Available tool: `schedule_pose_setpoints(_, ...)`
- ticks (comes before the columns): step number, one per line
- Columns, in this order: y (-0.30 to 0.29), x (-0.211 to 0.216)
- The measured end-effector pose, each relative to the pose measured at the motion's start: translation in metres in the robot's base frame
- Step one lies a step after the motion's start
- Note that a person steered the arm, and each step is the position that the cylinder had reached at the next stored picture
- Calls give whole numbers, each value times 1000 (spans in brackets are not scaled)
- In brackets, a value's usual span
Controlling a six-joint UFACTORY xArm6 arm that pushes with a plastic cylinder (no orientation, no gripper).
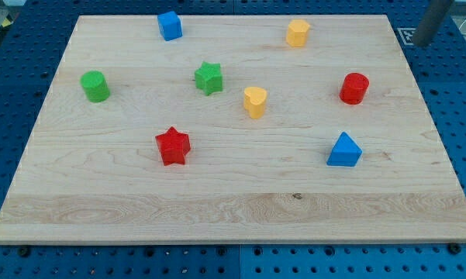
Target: Push the blue cube to the top center
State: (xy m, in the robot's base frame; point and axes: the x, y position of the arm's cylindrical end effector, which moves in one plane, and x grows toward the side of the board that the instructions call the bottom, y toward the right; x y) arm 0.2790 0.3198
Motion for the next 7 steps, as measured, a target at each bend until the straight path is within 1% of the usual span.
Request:
schedule_pose_setpoints(2,-68,24)
schedule_pose_setpoints(4,-136,61)
schedule_pose_setpoints(5,-176,67)
schedule_pose_setpoints(7,-267,48)
